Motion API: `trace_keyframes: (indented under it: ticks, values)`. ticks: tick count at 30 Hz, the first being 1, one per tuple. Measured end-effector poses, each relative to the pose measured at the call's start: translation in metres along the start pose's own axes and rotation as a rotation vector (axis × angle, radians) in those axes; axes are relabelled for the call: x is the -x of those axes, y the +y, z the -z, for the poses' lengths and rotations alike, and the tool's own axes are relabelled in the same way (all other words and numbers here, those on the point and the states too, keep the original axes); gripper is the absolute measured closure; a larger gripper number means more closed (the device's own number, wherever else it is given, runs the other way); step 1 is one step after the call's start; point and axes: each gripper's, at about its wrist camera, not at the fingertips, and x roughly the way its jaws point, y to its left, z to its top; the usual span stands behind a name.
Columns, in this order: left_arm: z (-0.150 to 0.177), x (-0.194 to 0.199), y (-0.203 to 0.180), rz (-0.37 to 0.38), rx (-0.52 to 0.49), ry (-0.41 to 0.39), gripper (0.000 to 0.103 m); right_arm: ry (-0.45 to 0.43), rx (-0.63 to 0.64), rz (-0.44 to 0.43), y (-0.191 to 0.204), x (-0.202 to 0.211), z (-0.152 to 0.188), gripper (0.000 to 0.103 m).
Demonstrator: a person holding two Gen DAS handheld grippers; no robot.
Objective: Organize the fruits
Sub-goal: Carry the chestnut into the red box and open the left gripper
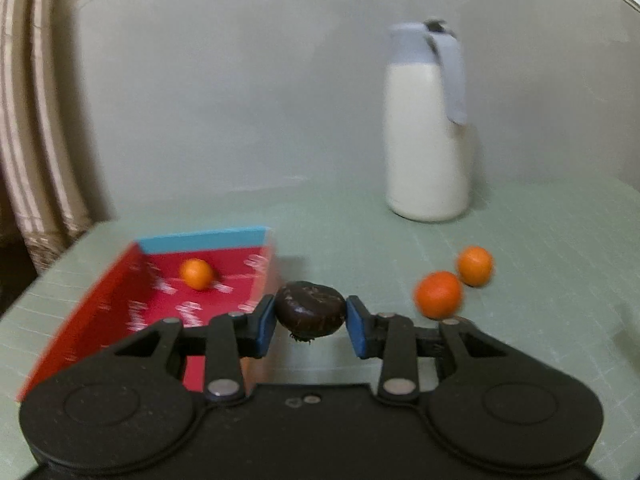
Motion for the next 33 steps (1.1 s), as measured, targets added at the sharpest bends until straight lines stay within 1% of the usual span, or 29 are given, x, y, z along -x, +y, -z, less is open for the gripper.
trace_keyframes:
  ticks: [3,9,12,15,18,19,21,22,23,24,25,26,28,32,33]
  values:
    - [-0.001,0.003,0.016,-0.063,0.022,-0.009,0.075,0.0,0.013,-0.011,0.004,0.001,0.002,0.0]
    - [0.006,-0.005,0.049,-0.164,0.075,0.03,0.075,0.004,0.033,-0.043,0.013,0.003,0.005,0.0]
    - [0.009,-0.011,0.063,-0.203,0.097,0.061,0.074,0.01,0.041,-0.064,0.017,0.003,0.007,0.0]
    - [0.014,-0.016,0.076,-0.224,0.121,0.102,0.072,0.016,0.044,-0.089,0.022,0.005,0.01,0.0]
    - [0.014,-0.019,0.082,-0.252,0.131,0.121,0.071,0.022,0.049,-0.11,0.027,0.005,0.011,0.0]
    - [0.014,-0.019,0.086,-0.255,0.14,0.125,0.066,0.023,0.052,-0.114,0.028,0.005,0.012,0.0]
    - [0.016,-0.017,0.091,-0.264,0.16,0.131,0.065,0.027,0.058,-0.121,0.031,0.005,0.013,0.0]
    - [0.015,-0.014,0.094,-0.269,0.173,0.129,0.061,0.027,0.058,-0.125,0.032,0.005,0.013,0.0]
    - [0.014,-0.01,0.096,-0.276,0.189,0.12,0.054,0.028,0.057,-0.13,0.033,0.005,0.013,0.0]
    - [0.013,-0.005,0.098,-0.285,0.202,0.108,0.05,0.031,0.057,-0.135,0.034,0.005,0.013,0.0]
    - [0.012,0.001,0.099,-0.298,0.211,0.094,0.039,0.033,0.057,-0.14,0.035,0.005,0.013,0.0]
    - [0.011,0.007,0.101,-0.316,0.219,0.075,0.033,0.035,0.058,-0.143,0.036,0.005,0.012,0.0]
    - [0.009,0.019,0.105,-0.343,0.223,0.039,0.03,0.04,0.059,-0.153,0.039,0.005,0.013,0.0]
    - [0.011,0.042,0.119,-0.389,0.245,-0.005,0.021,0.052,0.061,-0.187,0.047,0.005,0.013,0.0]
    - [0.013,0.047,0.123,-0.403,0.25,-0.017,0.02,0.059,0.063,-0.201,0.05,0.005,0.013,0.0]
